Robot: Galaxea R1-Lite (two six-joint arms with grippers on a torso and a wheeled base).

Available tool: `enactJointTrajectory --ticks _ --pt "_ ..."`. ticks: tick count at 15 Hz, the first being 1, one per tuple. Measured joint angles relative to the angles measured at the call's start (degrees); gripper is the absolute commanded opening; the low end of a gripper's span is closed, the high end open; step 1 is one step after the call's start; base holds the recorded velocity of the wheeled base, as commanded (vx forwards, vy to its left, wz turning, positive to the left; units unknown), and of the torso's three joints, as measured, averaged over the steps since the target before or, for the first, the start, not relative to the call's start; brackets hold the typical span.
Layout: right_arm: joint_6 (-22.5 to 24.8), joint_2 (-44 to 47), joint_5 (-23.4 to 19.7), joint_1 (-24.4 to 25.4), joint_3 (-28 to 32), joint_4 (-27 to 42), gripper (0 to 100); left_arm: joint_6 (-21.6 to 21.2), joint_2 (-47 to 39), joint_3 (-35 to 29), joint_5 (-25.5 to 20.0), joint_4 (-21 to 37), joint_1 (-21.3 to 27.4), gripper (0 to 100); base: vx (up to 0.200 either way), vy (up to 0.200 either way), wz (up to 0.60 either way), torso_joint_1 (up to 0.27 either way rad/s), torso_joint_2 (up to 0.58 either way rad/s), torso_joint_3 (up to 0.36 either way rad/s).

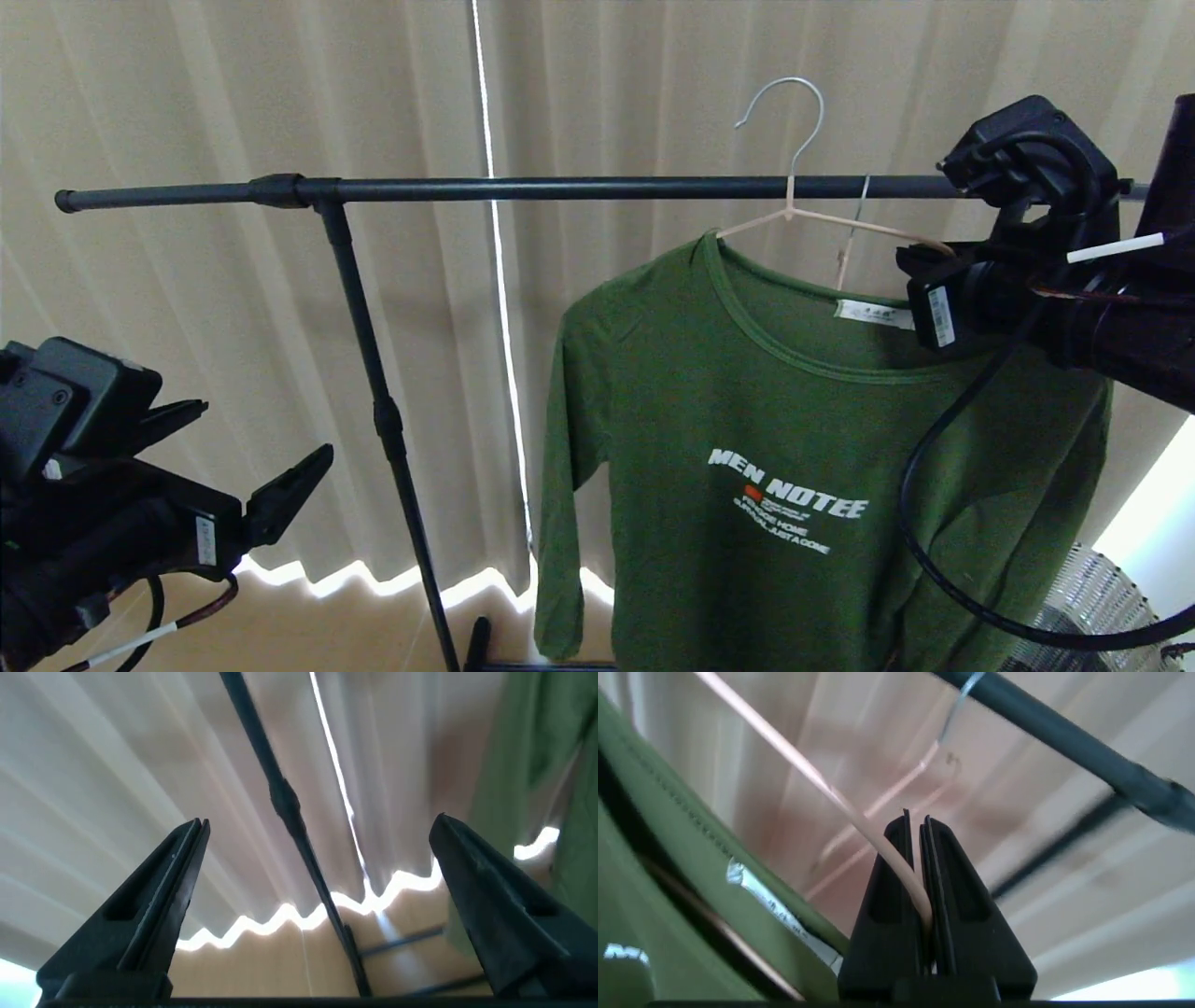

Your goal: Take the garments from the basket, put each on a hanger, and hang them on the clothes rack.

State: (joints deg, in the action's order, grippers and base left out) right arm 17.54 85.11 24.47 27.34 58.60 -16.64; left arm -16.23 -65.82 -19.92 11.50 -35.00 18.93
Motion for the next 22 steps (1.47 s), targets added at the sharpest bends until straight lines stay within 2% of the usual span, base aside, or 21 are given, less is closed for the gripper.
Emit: enactJointTrajectory --ticks 3,8,11,14,22 --pt "-1.91 2.54 0.84 0.16 2.40 0.48 0 0.20 3.75 2.65 0.00 0.16 -0.35 100 0.000 0.000 0.00 0.000 0.00 0.000" --pt "-1.78 6.58 5.94 0.30 5.79 0.72 0 0.55 7.17 4.60 -0.17 0.20 -4.47 100 0.000 0.000 0.00 0.000 0.00 0.000" --pt "-1.56 9.16 6.57 0.30 7.50 3.80 0 0.57 7.55 4.68 -0.17 0.13 -4.80 100 0.000 0.000 0.00 0.000 0.00 0.000" --pt "-1.56 12.43 9.01 0.62 11.35 7.34 0 0.60 7.74 4.63 -0.17 0.13 -4.90 100 0.000 0.000 0.00 0.000 0.00 0.000" --pt "-1.58 16.13 9.33 3.80 13.36 8.62 0 0.66 7.69 4.63 -0.17 0.18 -4.85 100 0.000 0.000 0.00 0.000 0.00 0.000"
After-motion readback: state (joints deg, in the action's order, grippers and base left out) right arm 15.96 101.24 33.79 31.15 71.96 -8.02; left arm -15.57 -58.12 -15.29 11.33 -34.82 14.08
